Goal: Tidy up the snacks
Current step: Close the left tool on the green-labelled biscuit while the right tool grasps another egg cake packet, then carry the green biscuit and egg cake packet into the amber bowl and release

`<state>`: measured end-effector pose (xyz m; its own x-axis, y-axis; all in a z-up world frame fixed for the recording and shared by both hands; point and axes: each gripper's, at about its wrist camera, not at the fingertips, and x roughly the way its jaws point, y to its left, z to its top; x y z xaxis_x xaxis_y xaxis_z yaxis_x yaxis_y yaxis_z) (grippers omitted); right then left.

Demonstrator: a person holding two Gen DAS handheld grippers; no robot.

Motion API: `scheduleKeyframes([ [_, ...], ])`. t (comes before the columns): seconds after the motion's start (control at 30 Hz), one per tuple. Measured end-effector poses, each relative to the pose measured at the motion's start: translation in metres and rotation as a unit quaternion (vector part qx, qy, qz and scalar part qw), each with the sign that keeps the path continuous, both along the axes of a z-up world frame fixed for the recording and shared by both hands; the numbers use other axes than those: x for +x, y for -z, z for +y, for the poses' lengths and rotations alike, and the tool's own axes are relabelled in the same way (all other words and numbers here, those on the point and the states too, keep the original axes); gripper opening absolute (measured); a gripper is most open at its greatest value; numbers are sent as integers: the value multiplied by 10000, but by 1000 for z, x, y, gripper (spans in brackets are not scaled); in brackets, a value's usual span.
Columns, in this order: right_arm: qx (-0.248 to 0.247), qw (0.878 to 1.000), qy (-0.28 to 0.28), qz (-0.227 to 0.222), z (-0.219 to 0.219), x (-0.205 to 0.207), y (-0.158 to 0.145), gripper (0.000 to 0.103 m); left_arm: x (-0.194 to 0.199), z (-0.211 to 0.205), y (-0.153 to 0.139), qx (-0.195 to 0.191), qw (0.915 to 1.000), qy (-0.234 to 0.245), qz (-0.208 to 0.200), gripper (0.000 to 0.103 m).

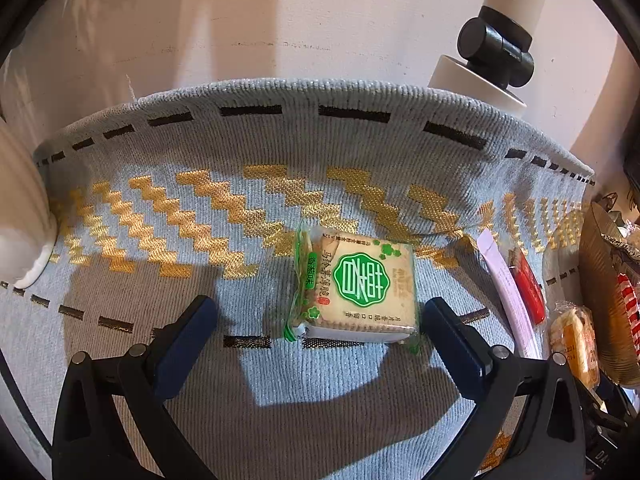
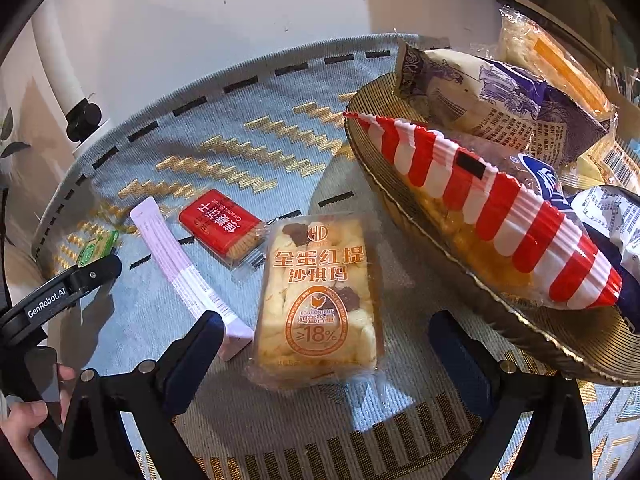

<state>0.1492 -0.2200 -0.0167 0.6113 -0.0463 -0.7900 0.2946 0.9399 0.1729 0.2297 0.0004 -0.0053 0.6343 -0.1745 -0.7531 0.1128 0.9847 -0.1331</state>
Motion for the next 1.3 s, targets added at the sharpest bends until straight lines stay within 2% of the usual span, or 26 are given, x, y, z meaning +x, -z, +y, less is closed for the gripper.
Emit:
scheduleKeyframes([
  [0.47, 70, 10000, -18, -65, -5, -11, -6, 100, 0, 1, 0, -1, 10000, -14, -1, 103],
  [0.53, 202, 9995, -117, -193, -6, -14, -9, 87, 1, 0, 0, -2, 10000, -16, 0, 103],
  [0.6, 239, 9993, -182, -229, -6, -15, -10, 79, 1, 1, -1, -2, 10000, -27, 2, 103],
  [0.63, 280, 9989, -264, -265, -5, -15, -11, 70, 0, 1, -1, -2, 10000, -34, 2, 103],
  [0.67, 317, 9985, -331, -293, -4, -16, -12, 66, 1, 2, -2, -4, 10000, -37, 3, 103],
  [0.7, 377, 9981, -373, -317, -4, -16, -13, 55, 1, 2, -2, -3, 10000, -36, 2, 103],
  [0.73, 471, 9974, -419, -349, -5, -17, -13, 51, 1, 2, -2, -4, 10000, -32, 1, 103],
  [0.77, 611, 9962, -476, -409, -7, -18, -13, 51, 1, 2, -2, -22, 10000, -21, -11, 98],
  [0.8, 720, 9950, -510, -465, -9, -20, -13, 51, -1, 1, -4, -95, 9999, 30, -81, 88],
  [0.83, 828, 9937, -547, -528, -11, -21, -14, 50, -6, 3, -11, -186, 9995, 84, -230, 65],
  [0.87, 919, 9921, -592, -623, -13, -24, -15, 50, -11, 4, -16, -232, 9989, 81, -402, 54],
  [1.03, 1022, 9874, -834, -871, -8, -33, -23, 49, -14, 7, -18, -351, 9984, -6, -441, 50],
  [1.3, 1208, 9837, -883, -999, -14, -33, -23, 48, -20, 2, -19, -244, 9981, -16, -566, 49],
])
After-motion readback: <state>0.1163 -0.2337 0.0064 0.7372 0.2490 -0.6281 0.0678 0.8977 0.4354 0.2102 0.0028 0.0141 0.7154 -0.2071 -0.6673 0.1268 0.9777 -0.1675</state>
